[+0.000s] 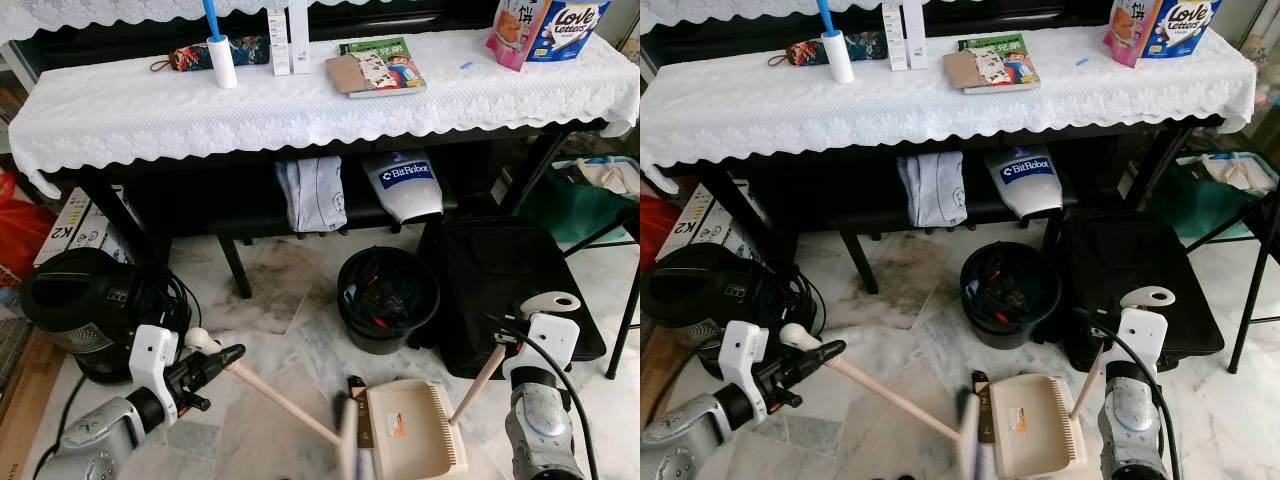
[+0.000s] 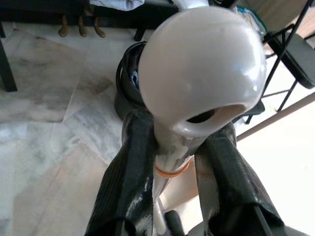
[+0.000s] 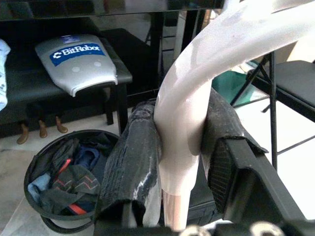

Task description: Sweep floor

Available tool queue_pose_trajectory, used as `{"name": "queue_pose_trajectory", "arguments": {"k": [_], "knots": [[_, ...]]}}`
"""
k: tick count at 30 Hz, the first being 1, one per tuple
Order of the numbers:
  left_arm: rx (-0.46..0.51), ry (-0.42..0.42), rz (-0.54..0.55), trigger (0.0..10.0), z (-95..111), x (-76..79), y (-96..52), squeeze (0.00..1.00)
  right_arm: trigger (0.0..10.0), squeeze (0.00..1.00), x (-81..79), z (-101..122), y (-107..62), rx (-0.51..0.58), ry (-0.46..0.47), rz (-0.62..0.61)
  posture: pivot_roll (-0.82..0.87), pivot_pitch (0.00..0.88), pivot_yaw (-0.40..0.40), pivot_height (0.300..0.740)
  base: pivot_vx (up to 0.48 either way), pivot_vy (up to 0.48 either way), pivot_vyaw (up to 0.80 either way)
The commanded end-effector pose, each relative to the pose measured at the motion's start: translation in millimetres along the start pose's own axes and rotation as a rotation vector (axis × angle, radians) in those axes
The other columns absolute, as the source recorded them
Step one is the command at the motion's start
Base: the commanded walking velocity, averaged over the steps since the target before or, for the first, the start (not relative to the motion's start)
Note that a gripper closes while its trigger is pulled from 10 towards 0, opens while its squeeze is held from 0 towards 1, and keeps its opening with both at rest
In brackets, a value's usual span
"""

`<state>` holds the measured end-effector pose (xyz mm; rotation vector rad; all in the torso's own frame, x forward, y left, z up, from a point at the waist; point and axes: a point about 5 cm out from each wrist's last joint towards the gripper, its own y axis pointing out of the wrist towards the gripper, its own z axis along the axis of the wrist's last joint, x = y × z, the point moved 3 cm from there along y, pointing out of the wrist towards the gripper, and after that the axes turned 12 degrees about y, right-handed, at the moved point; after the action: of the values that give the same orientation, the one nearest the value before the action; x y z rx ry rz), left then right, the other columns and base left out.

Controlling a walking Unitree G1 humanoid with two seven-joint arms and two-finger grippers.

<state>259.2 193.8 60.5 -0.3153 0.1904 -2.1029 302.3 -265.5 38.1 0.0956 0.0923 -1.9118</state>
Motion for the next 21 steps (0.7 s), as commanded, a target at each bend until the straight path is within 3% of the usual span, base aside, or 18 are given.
{"name": "queue_pose_trajectory", "arguments": {"k": [1,9,10,15,18,21], "knots": [[0.016,-0.038,-0.016,10.0,2.9,3.9,0.9,0.0,10.0,0.0,1.9,-7.2,-3.7,-0.031,0.002,-0.009,-0.11,0.129,0.072,0.74,0.0,0.0,0.0],[0.078,-0.156,-0.02,10.0,13.4,13.6,7.9,0.0,10.0,0.0,1.5,-9.0,-4.0,-0.039,0.007,-0.012,-0.11,0.129,0.071,0.74,0.0,0.0,0.0],[0.101,-0.209,-0.031,10.0,18.1,14.8,8.7,0.0,10.0,0.0,1.5,-9.5,-4.2,-0.042,0.009,-0.014,-0.11,0.128,0.072,0.74,0.0,0.0,0.0],[0.142,-0.29,-0.066,10.0,28.6,15.7,9.9,0.0,10.0,0.0,0.8,-10.8,-4.7,-0.047,0.013,-0.016,-0.1,0.126,0.075,0.74,0.0,0.0,0.0],[0.162,-0.319,-0.057,10.0,32.7,12.7,10.0,0.0,10.0,0.0,0.3,-11.4,-4.9,-0.049,0.016,-0.016,-0.1,0.124,0.075,0.74,0.0,0.0,0.0],[0.155,-0.297,-0.065,10.0,36.1,12.2,9.5,0.0,10.0,0.0,-0.7,-11.6,-4.7,-0.05,0.017,-0.014,-0.1,0.12,0.076,0.74,0.0,0.0,0.0]]}}
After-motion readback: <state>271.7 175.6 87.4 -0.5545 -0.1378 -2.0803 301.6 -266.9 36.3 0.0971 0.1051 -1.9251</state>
